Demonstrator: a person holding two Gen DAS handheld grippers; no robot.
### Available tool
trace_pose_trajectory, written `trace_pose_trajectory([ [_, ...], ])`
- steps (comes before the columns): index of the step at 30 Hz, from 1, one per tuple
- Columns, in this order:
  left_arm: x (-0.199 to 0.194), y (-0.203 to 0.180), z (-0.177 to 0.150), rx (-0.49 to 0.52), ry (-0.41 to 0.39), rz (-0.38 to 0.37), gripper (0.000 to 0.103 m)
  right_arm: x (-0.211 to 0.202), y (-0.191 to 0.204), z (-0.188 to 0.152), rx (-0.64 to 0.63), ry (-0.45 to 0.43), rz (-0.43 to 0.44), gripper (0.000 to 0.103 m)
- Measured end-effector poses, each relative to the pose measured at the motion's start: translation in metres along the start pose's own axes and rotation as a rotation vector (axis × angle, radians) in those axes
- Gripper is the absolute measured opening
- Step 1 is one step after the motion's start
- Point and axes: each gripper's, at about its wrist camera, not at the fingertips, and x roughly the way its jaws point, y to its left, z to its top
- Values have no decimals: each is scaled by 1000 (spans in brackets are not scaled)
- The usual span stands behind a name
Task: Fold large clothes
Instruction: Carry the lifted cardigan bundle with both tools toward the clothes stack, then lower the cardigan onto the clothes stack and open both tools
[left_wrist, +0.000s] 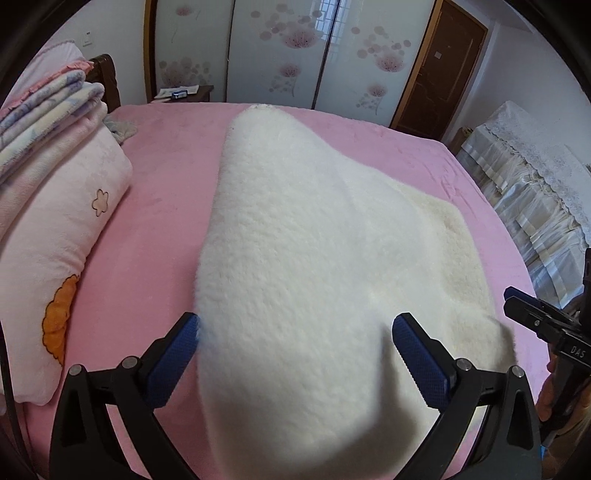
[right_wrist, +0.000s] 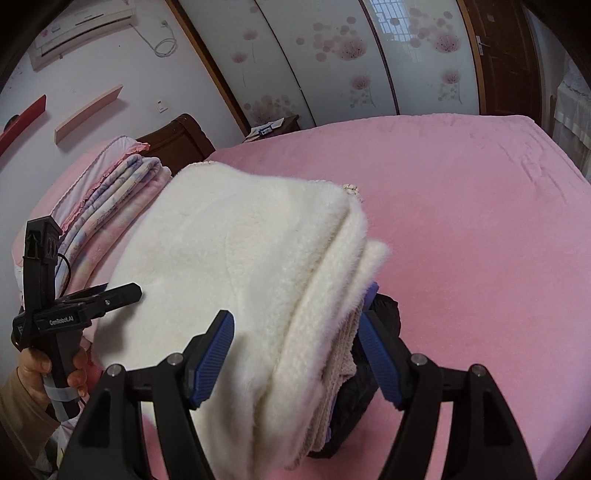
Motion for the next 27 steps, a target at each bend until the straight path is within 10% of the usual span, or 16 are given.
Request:
trace_pose_trajectory([
  [16, -174, -128, -51, 21, -125, -52, 103, -165, 2, -34, 27, -48, 116, 70],
  [27, -288, -279, -149, 53, -97, -166, 103, -347, -20, -114, -32, -53, 163, 70],
])
